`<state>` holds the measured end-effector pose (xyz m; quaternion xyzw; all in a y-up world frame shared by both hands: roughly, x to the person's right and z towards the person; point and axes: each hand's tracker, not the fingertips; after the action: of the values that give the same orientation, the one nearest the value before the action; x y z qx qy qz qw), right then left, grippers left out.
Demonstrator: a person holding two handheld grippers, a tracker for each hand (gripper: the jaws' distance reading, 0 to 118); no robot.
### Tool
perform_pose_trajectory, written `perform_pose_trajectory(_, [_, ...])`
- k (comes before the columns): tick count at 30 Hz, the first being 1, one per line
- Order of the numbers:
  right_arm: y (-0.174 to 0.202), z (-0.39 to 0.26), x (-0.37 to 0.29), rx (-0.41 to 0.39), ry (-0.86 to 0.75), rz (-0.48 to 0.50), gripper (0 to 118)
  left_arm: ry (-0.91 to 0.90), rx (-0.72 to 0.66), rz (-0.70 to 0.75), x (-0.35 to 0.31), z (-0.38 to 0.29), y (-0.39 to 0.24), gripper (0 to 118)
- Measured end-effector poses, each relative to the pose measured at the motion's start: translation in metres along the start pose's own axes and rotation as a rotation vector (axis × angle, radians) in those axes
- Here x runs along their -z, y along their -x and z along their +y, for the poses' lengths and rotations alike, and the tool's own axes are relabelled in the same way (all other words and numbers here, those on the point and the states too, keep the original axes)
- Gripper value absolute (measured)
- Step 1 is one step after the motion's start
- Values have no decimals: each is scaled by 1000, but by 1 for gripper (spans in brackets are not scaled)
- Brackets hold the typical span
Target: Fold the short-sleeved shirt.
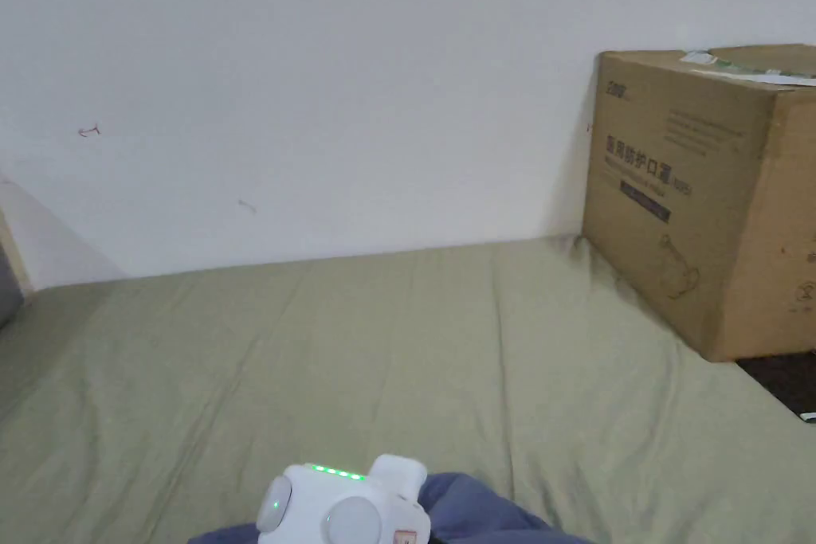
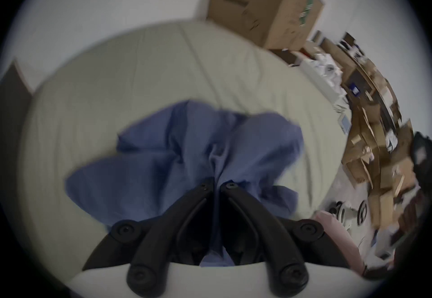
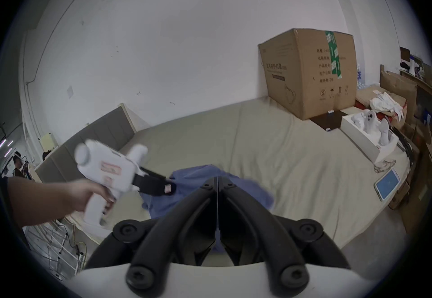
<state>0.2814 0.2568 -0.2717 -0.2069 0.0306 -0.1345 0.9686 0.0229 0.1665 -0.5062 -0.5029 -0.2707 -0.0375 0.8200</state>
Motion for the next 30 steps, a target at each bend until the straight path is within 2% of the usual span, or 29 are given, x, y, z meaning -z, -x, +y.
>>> perform_pose_trajectory(1, [-3,-3,3,-1,19,-7,0,13,-35,3,16,-7,6,24])
perform_pose_trajectory(2, [-5,-6,5,0,33,-12,1,1,-56,0,20,-11,11,69])
perform_pose_trajectory(3, [-6,-8,8,1,48,-16,0,0,-76,-10,24,-14,17,106])
perform_pose_trajectory(4, [-7,-10,10,2,57,-18,1,4,-83,-6,21,-18,19,118])
perform_pose_trajectory(5, [-8,-11,12,4,62,-19,1,15,-91,32,10,-24,24,107])
perform_pose_trajectory(6, [-8,-12,14,6,66,-19,1,-78,-91,-6,3,-20,27,105])
perform_pose_trajectory(9, [-3,-7,17,8,66,-15,1,-151,-53,20,-47,-18,34,106])
perform_pose_trajectory(13, [14,6,14,-13,17,17,1,-433,-90,43,-148,-47,35,106])
perform_pose_trajectory(14, [19,9,12,-26,-9,24,1,-510,-101,59,-169,-61,35,96])
perform_pose_trajectory(15, [24,11,9,-43,-47,26,1,-621,-105,85,-190,-80,34,96])
perform_pose_trajectory(16, [30,12,7,-59,-83,29,1,-737,-106,122,-212,-98,29,91])
perform_pose_trajectory(17, [36,13,5,-74,-117,30,1,-814,-101,172,-226,-115,27,78])
perform_pose_trajectory(19, [47,11,0,-98,-211,11,0,-888,-67,362,-240,-144,18,23])
perform_pose_trajectory(20, [52,8,-3,-105,-255,-4,1,-919,-65,469,-245,-153,12,1])
perform_pose_trajectory(21, [57,6,-6,-102,-301,-16,1,-972,-75,510,-249,-168,10,2])
perform_pose_trajectory(23, [64,2,-9,-88,-343,-40,1,-1049,-106,493,-251,-190,9,0])
perform_pose_trajectory(25, [68,1,-9,-78,-352,-57,1,-1037,-127,556,-250,-196,5,0])
perform_pose_trajectory(28, [70,3,-9,-83,-344,-48,0,-1005,-148,498,-249,-195,10,0])
perform_pose_trajectory(30, [70,5,-7,-89,-330,-52,1,-1003,-153,513,-248,-197,9,0])
